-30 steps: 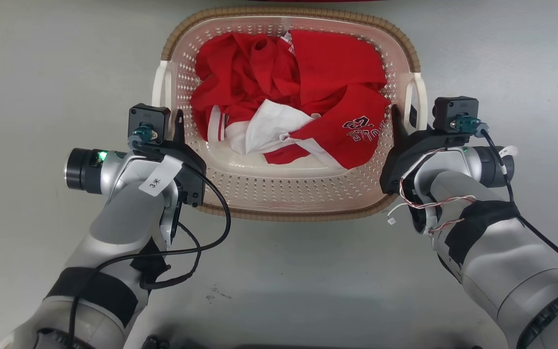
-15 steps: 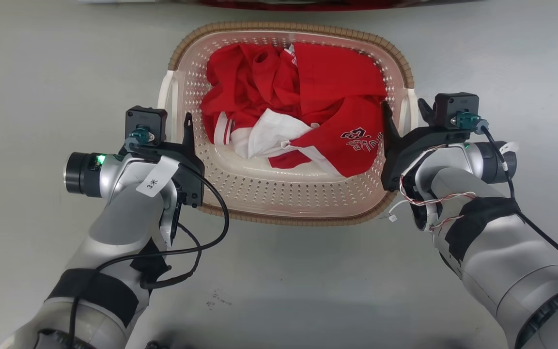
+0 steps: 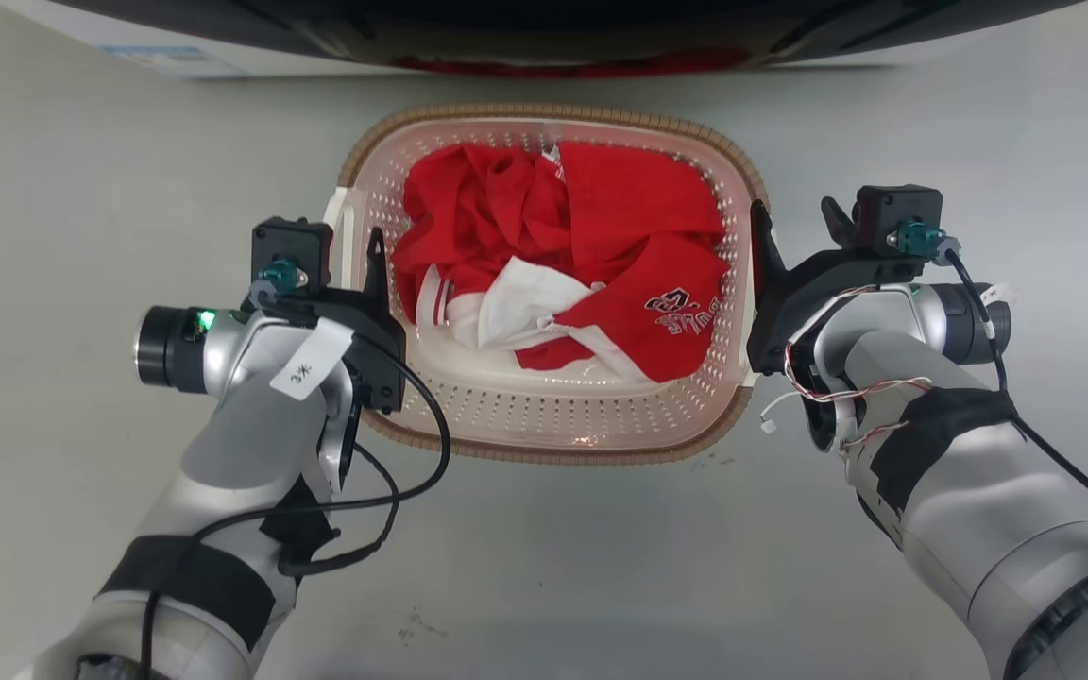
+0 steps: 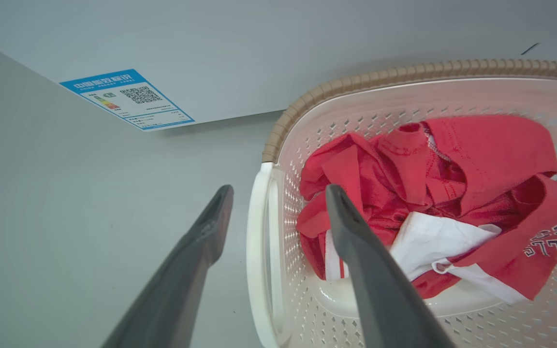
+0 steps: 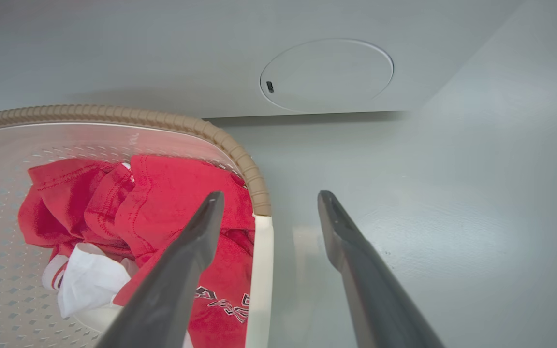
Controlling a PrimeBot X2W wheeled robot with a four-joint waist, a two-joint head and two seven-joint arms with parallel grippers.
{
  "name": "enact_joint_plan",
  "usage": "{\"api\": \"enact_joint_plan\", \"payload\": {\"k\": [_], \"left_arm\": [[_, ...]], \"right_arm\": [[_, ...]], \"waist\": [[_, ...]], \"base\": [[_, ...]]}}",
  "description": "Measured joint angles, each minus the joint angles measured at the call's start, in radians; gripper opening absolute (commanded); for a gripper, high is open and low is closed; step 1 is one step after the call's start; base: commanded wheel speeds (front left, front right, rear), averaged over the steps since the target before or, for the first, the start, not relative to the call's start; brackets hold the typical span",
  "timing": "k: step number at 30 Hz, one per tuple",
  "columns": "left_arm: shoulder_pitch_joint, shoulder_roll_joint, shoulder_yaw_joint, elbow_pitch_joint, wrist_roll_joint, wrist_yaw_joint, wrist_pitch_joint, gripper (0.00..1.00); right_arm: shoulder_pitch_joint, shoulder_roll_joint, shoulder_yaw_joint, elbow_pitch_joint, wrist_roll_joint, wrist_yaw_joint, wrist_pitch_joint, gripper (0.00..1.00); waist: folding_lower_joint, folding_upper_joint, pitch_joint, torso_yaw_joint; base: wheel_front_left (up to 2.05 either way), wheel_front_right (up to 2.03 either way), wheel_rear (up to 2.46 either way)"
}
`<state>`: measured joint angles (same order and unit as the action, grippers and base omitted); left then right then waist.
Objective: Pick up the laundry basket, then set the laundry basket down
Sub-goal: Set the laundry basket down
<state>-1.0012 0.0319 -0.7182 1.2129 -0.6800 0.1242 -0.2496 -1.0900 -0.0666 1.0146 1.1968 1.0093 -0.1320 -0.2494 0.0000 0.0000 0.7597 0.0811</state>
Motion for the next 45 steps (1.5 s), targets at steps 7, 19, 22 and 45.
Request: {"api": "enact_joint_plan", "payload": {"k": [7, 19, 22, 45], "left_arm": [[0.044, 0.013, 0.007, -0.057, 0.021, 0.000, 0.000, 1.00], [0.201, 0.044, 0.046, -0.196, 0.078, 0.000, 0.000, 1.00], [0.254, 0.057, 0.067, -0.237, 0.097, 0.000, 0.000, 1.00], [0.807, 0.095, 0.352, -0.673, 0.355, 0.000, 0.000, 1.00]], "right_arm": [[0.045, -0.012, -0.033, -0.035, -0.018, 0.000, 0.000, 1.00], [0.140, -0.066, -0.101, -0.177, -0.100, 0.002, 0.000, 1.00], [0.188, -0.083, -0.124, -0.225, -0.126, 0.002, -0.002, 1.00], [0.785, -0.146, -0.442, -0.714, -0.357, 0.001, -0.003, 1.00]], "waist": [[-0.0001, 0.0000, -0.076, -0.009], [-0.0001, -0.0001, -0.237, -0.016], [-0.0002, -0.0001, -0.280, -0.016], [-0.0003, -0.0003, -0.619, 0.001]], "base": [[0.00, 0.00, 0.00], [0.00, 0.00, 0.00], [0.00, 0.00, 0.00], [0.00, 0.00, 0.00]]}}
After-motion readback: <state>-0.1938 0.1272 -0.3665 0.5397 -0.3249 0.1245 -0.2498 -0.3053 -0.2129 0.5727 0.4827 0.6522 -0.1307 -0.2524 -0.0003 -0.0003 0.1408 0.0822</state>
